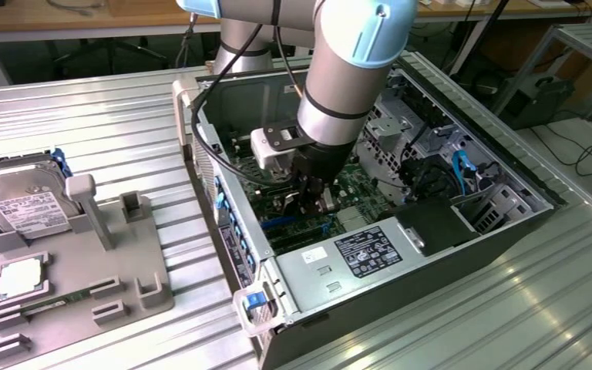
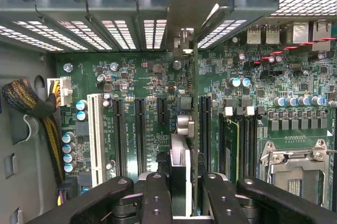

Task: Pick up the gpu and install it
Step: 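Insert the gpu into the slot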

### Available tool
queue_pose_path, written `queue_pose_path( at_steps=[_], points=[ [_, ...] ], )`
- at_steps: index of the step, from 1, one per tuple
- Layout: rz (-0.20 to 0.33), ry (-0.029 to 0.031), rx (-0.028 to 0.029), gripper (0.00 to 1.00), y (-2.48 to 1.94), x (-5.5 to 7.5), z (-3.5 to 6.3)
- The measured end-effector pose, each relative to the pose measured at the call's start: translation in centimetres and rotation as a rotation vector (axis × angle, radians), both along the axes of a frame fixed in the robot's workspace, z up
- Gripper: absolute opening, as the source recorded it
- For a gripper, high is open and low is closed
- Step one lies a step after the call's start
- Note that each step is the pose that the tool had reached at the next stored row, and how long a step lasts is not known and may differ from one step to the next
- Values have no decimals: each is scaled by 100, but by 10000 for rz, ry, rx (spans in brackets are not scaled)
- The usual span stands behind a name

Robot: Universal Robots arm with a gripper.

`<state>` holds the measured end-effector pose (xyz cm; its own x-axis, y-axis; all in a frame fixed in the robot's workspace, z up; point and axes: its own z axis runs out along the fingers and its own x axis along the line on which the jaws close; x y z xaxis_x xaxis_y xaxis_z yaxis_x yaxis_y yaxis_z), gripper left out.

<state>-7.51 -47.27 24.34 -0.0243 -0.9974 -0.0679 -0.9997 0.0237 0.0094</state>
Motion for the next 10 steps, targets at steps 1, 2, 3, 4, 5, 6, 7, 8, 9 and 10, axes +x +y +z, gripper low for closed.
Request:
queue_pose_path(
  at_steps=[1,2,3,4,5,6,7,8,9,10],
  points=[
    [0,0,-1,28,0,0,0],
    [-1,-1,2,28,2,0,-1],
    [-1,-2,4,28,5,0,-3],
    [-1,-1,1,28,7,0,-2],
    [-1,0,0,28,12,-1,-2],
    [-1,-1,1,28,17,0,-3],
    [0,0,0,28,19,0,-3],
    [0,0,0,28,22,0,-3],
    [0,-1,1,28,23,0,-4],
    [0,0,-1,28,24,0,-5]
  ],
)
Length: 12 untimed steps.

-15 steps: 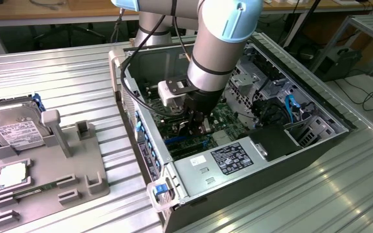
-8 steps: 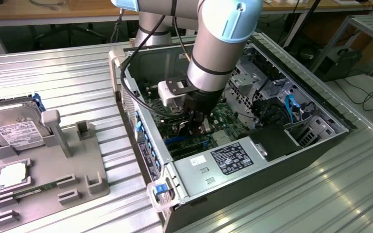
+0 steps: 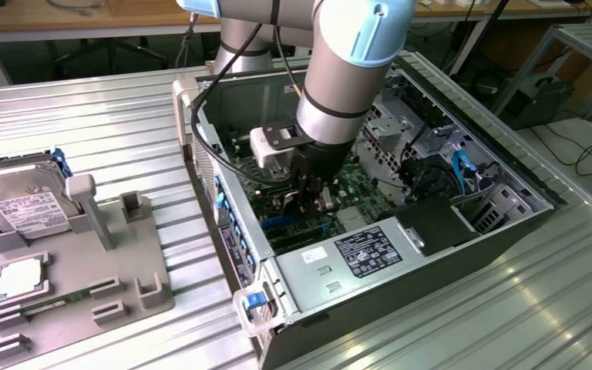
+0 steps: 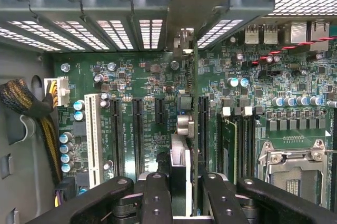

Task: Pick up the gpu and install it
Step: 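Insert the gpu into the slot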

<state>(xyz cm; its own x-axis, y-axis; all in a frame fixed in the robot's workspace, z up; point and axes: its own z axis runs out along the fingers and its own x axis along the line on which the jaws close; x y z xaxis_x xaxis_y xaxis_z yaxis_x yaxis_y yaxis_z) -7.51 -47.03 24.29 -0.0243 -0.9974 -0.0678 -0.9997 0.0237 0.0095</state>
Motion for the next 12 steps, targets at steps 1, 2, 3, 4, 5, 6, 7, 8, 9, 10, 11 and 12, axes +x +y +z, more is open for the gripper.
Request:
queue_pose_path(
  at_steps=[1,2,3,4,5,6,7,8,9,10,11,12],
  points=[
    [0,0,1,28,1,0,-2],
    [0,0,1,28,2,0,-4],
    [0,0,1,28,3,0,-6],
    [-1,0,0,28,3,-1,-9],
    [-1,0,1,28,3,-3,-13],
    [-1,0,1,28,3,-5,-16],
    [-1,1,1,28,3,-6,-19],
    [0,1,1,28,4,-7,-23],
    [0,1,1,28,4,-8,-26],
    [0,2,1,28,4,-10,-30],
    [-1,3,1,28,5,-11,-34],
    [-1,3,2,28,5,-13,-38]
  ],
)
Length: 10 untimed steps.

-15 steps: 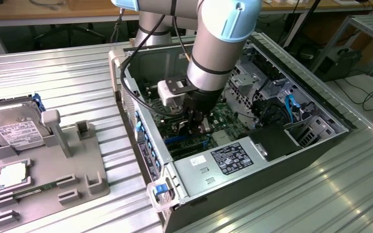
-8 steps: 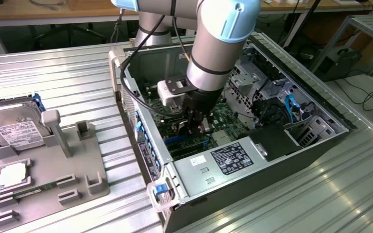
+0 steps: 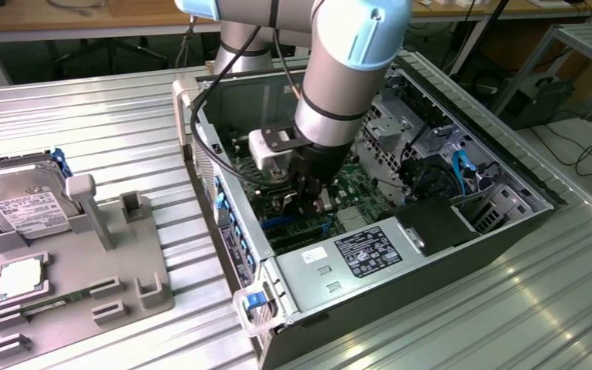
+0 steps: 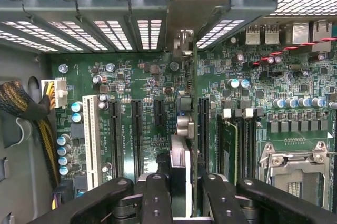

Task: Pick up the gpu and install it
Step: 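Insert the gpu into the slot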

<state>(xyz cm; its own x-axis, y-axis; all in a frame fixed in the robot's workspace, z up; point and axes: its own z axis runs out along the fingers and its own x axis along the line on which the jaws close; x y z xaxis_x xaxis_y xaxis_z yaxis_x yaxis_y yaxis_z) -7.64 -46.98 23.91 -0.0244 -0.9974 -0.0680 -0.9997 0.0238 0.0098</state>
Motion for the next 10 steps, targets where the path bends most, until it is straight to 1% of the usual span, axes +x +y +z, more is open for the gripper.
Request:
queue_pose_path(
  at_steps=[5,10],
  points=[
    [2,13,0,28,2,-6,-32],
    [0,58,-3,28,2,-7,-73]
  ],
)
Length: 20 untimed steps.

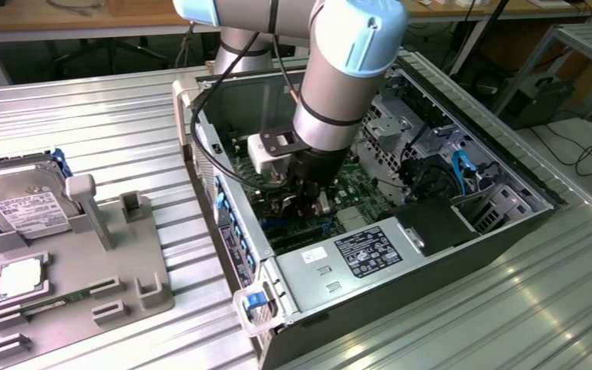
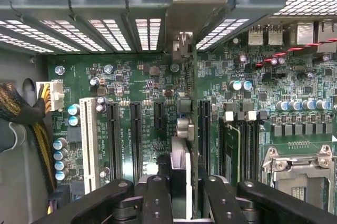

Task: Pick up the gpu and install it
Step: 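Insert the gpu into the slot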

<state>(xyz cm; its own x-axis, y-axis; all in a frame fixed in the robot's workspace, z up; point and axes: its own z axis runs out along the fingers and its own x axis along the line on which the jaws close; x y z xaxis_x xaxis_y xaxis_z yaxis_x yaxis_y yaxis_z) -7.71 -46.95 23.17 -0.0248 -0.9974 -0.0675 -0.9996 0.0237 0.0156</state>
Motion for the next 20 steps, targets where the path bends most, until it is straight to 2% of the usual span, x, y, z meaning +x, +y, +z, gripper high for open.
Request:
queue_pose_path(
  at_steps=[4,9,13,14,20],
  points=[
    [0,40,-2,28,0,0,-23],
    [0,40,2,28,0,0,-28],
    [2,46,-12,28,-2,0,-105],
    [1,40,0,28,0,1,-129],
    [0,40,1,28,0,0,-130]
  ],
)
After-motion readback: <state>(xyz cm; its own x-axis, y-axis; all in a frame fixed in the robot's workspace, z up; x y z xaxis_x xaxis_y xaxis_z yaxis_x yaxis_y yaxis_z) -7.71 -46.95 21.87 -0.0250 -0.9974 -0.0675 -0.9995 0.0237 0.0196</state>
